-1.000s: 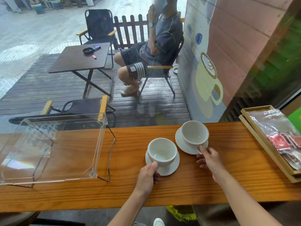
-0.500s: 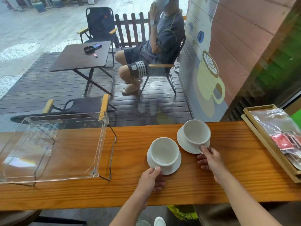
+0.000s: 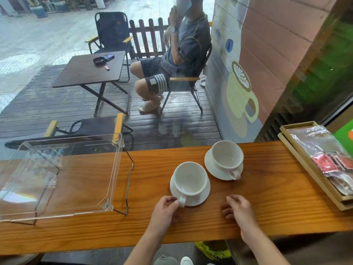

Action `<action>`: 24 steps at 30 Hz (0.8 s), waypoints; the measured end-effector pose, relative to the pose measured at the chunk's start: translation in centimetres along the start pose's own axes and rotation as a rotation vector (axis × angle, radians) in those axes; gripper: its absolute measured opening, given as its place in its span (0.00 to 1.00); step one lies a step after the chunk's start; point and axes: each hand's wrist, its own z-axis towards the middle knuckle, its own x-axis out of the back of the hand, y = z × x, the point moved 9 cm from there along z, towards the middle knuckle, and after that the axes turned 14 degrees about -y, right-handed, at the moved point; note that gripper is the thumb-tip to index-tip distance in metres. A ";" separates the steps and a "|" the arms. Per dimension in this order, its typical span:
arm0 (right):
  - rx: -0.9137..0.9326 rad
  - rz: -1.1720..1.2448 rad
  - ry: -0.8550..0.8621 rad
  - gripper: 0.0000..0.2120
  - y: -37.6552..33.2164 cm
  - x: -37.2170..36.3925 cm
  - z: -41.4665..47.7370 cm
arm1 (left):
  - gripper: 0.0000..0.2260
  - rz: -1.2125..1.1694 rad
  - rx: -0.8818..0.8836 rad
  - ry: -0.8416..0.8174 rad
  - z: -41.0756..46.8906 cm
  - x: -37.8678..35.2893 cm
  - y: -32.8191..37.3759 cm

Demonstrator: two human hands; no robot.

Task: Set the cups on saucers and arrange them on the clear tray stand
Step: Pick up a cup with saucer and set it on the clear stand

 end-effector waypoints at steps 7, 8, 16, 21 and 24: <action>-0.040 -0.007 -0.099 0.15 -1.3 -2.7 0.8 | 0.15 -0.053 -0.050 0.230 1.3 2.9 2.1; -0.031 -0.008 -0.089 0.18 -1.8 -3.0 1.0 | 0.21 -0.047 -0.040 0.227 1.7 2.8 2.5; 0.001 0.044 -0.216 0.32 -3.3 -7.1 1.4 | 0.29 -0.052 0.009 0.092 3.7 0.7 3.3; -0.001 0.086 -0.257 0.30 -2.9 -6.3 1.0 | 0.33 -0.376 0.140 -0.015 2.6 0.4 0.9; 0.000 0.068 -0.267 0.25 -2.5 -6.3 0.2 | 0.29 -0.385 0.184 -0.083 1.2 0.0 -0.7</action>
